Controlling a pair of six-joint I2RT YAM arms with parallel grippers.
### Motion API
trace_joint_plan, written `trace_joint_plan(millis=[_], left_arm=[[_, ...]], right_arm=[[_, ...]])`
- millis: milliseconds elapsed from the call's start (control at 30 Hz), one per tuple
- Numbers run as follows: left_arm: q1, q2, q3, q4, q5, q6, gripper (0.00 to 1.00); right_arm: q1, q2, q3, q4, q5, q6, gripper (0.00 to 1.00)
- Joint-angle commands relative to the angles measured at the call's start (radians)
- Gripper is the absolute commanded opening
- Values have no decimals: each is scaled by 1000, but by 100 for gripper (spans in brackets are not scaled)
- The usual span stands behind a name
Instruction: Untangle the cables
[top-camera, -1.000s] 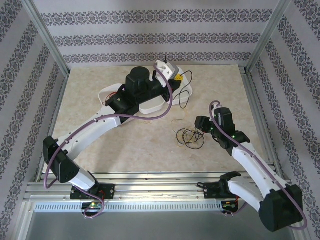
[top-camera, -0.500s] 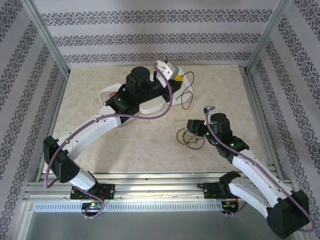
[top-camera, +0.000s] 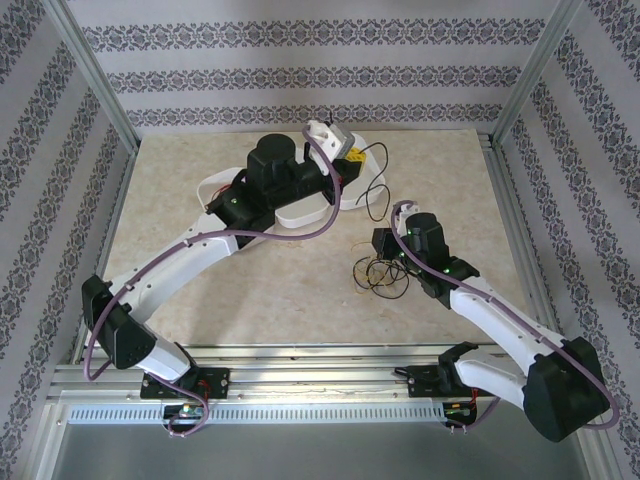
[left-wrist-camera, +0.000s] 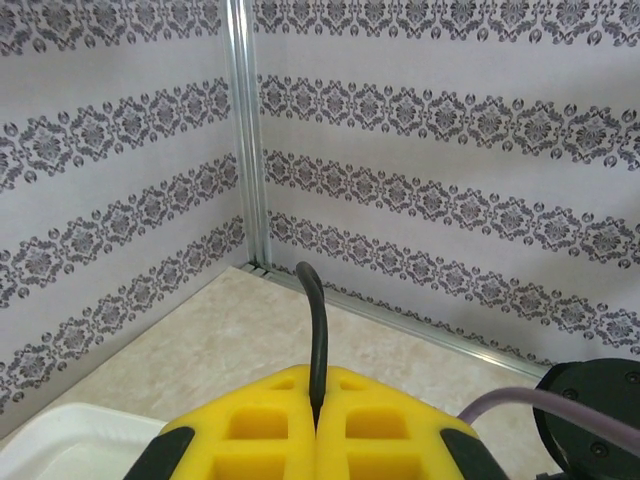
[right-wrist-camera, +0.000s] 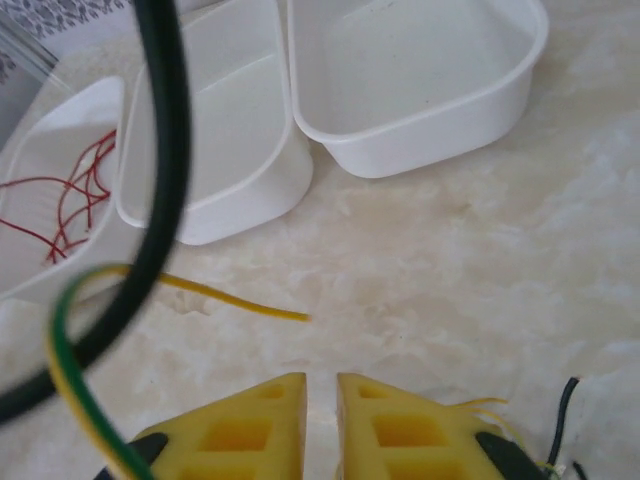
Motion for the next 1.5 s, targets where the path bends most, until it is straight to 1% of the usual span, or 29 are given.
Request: trace_joint_plan(millis=[0,133,200,433,600,767,933,1033,1300,1467], left_arm=[[-10,-44,-7,3,-84,54,0],[8,-54,5,-36,-190,112,0],[38,-57,8,-40,-219,119,0],[175,-41,30,-42,-209,82,0],[265,-12,39,-48,-172,35,0],[289,40,42,-89,-184,26,0],[306,104,54,-137,-252,27,0],[322,141,54,-154,-273,7,0],[360,232,46,-182,-272,-64,0],[371,289,51,-196,-267,-84,0]], right_arm=[[5,7,18,-10,41,-1,9],[-9,17,-9,-24,36,9,2],[-16,26,-21,-32,29,21,0],[-51,72,-42,-72,25,61,0],[-67,100,-46,-59,-19,73,0],[-61,126,-7,-67,-51,65,0],[-48,163,39,-87,-69,62,0],[-45,173,38,-90,-72,68,0],[-41,190,24,-83,-79,82,0],[-35,221,34,-80,-90,86,0]])
